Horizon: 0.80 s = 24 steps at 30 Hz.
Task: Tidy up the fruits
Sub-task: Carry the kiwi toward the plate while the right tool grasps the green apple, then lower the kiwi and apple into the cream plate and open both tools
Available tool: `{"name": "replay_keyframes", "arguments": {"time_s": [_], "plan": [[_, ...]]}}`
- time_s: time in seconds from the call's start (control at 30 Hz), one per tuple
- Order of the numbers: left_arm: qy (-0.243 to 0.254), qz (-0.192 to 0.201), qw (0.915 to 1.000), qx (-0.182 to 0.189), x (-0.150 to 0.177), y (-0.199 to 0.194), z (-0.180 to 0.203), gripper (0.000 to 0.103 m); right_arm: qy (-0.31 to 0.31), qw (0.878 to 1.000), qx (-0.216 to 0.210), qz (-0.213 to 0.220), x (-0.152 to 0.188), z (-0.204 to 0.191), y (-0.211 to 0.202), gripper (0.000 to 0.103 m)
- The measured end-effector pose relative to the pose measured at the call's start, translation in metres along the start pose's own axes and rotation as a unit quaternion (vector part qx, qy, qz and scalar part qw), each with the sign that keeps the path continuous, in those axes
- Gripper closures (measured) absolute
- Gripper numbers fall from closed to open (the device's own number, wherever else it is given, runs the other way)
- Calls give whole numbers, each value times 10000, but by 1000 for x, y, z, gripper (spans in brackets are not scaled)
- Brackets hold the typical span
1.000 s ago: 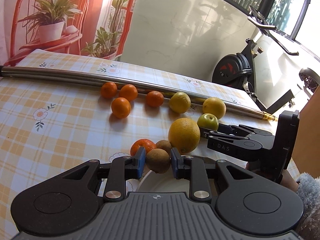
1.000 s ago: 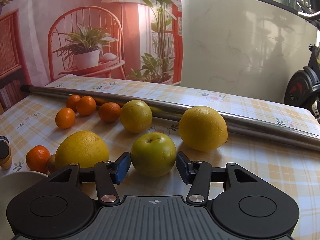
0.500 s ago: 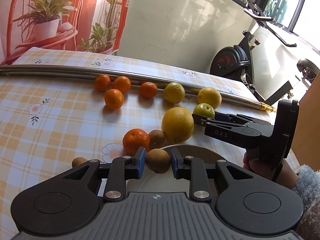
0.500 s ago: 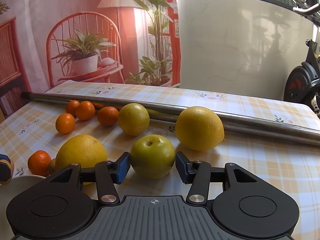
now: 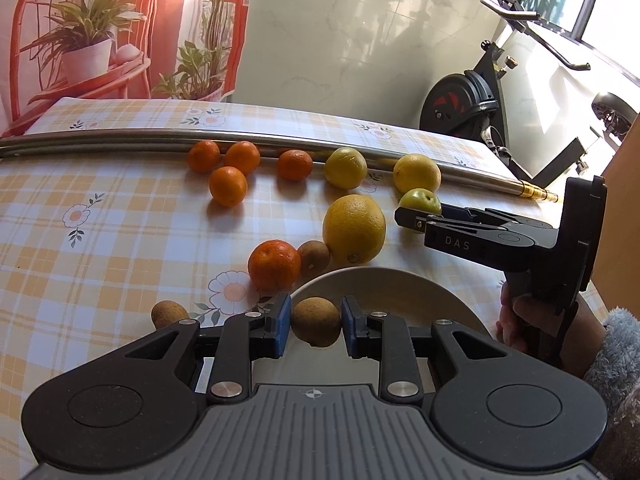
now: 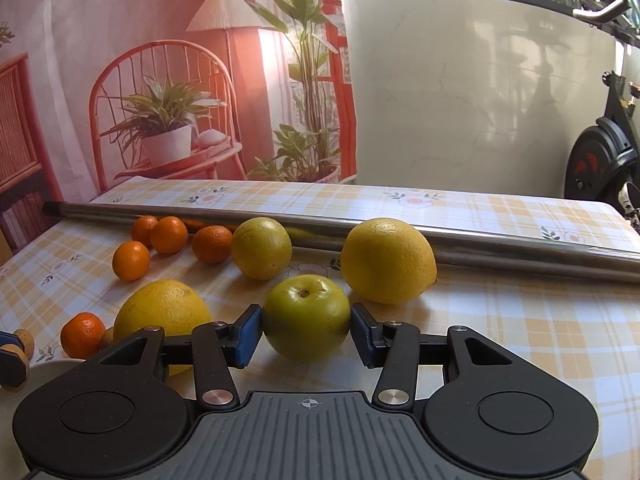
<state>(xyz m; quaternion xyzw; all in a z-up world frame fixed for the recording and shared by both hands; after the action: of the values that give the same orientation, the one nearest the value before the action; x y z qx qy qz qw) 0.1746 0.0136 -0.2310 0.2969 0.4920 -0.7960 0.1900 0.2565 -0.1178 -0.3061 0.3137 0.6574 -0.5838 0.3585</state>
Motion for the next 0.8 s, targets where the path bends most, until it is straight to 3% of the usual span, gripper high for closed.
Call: {"name": "replay_keyframes", "arguments": {"time_s": [0.37, 0.63, 0.8], "plan": [[55, -105, 9998, 166, 17, -11, 9, 74, 360, 9993, 89, 38, 4, 24, -65, 59], [194, -86, 9997, 132, 26, -17, 14, 74, 503, 9982, -218, -251, 29, 6, -113, 59], [221, -127, 9996, 106, 30, -17, 13, 74, 230, 9987, -342, -316, 40, -15, -134, 59]]}}
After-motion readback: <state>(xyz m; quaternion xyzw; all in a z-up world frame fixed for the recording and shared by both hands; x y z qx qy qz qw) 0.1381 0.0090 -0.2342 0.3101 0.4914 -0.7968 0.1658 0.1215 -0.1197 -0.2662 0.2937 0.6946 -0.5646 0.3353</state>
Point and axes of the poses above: each gripper's, at about its wrist camera, not at the fingertips, and y roughly the way its jaws point, z to its right, x to its underside, the point moved 7 cm from there along y, roughly the way its jaws point, and after that the axes turned 11 degrees about x, right-handed, at the moved point
